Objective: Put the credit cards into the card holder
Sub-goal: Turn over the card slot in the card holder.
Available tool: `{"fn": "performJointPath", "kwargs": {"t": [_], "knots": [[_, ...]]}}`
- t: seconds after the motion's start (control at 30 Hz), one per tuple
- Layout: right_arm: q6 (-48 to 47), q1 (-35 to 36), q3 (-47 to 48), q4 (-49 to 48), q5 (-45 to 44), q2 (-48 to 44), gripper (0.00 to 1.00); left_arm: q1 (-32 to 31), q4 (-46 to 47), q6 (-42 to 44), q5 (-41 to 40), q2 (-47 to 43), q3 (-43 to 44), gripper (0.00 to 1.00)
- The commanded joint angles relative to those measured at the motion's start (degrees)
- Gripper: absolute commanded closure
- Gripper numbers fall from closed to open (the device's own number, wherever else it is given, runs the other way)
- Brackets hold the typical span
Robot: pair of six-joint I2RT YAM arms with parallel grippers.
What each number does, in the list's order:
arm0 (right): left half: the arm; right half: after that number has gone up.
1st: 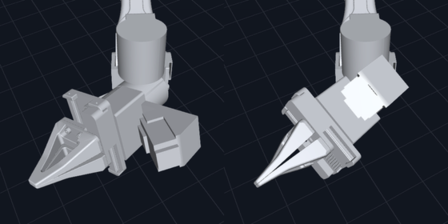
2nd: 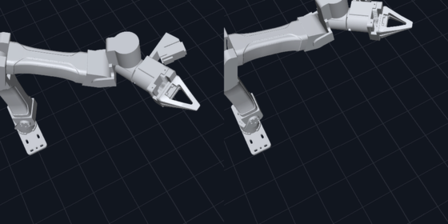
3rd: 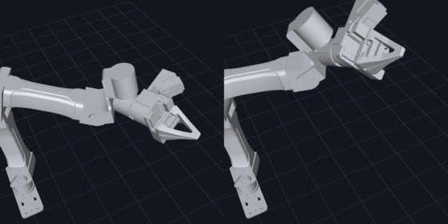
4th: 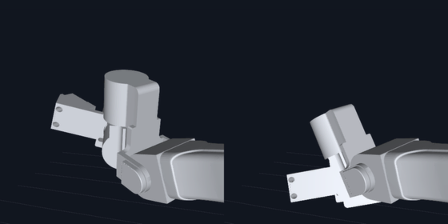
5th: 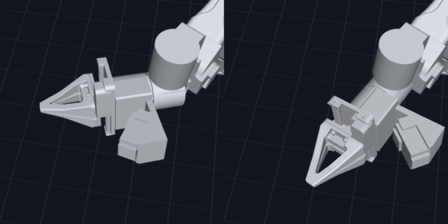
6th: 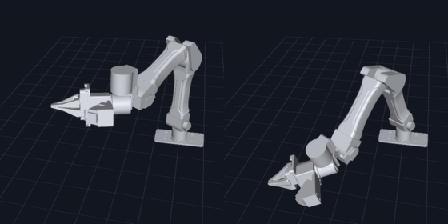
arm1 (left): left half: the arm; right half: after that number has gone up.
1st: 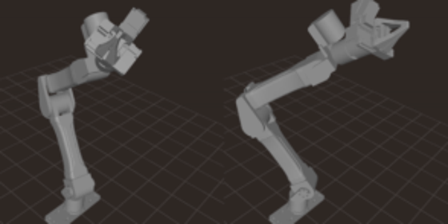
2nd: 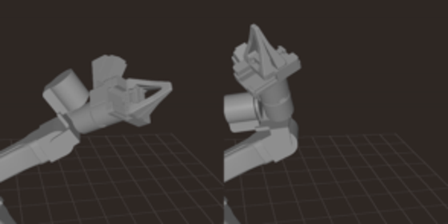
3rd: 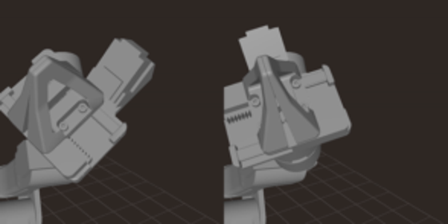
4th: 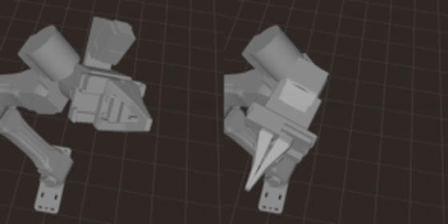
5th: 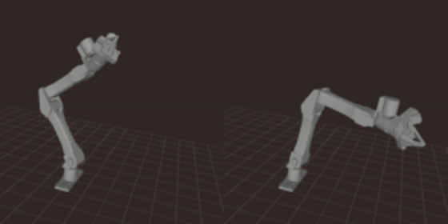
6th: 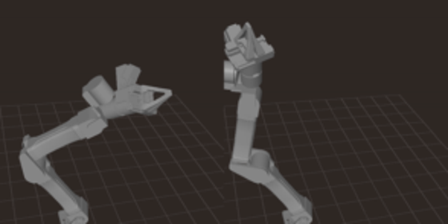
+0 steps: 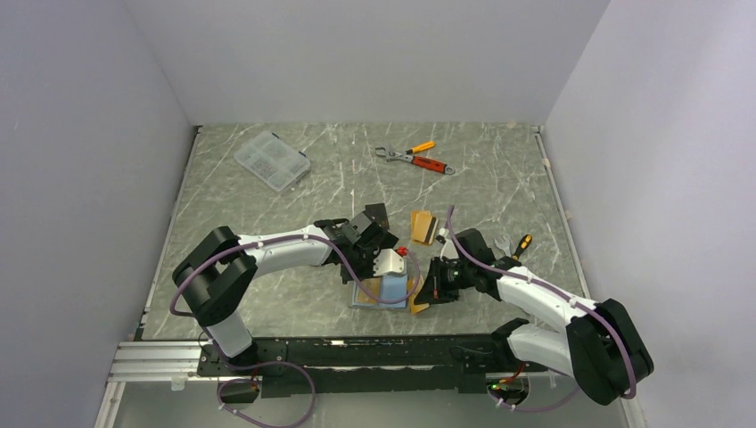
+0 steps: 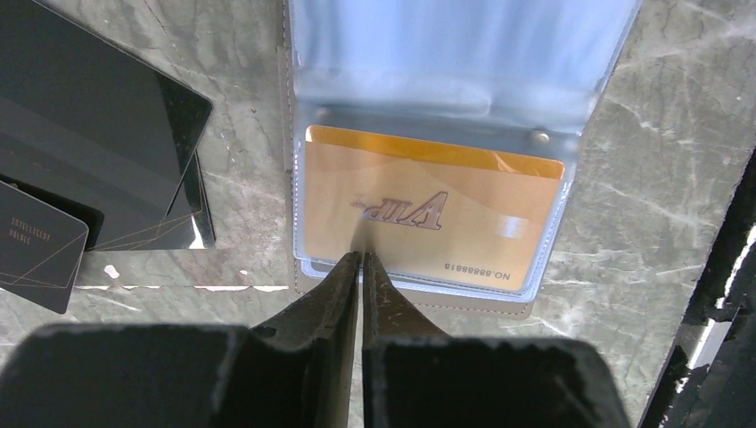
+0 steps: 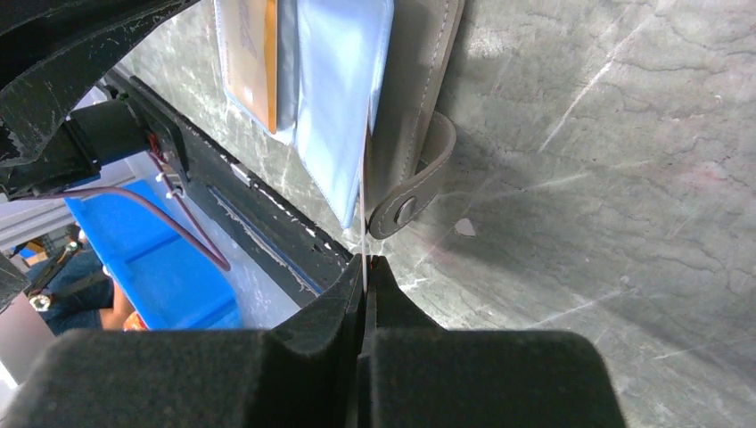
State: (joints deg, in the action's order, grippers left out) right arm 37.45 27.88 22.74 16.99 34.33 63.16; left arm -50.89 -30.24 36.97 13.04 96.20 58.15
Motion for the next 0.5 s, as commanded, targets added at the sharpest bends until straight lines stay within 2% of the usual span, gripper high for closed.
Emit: {"fn": "performJointPath", "kwargs": {"t": [0.0,0.47], "knots": [[-0.3,-0.2,0.5,-1.2,0.3,0.2,1.0,-0.2,0.5,1.3,-2.3,0.8,-0.8,0.89],[0.1,0.0,-0.5,-2.7,0.3,1.9,1.0,-0.3,0.2,1.2,-2.6,-0.4,-1.2,0.91]]}}
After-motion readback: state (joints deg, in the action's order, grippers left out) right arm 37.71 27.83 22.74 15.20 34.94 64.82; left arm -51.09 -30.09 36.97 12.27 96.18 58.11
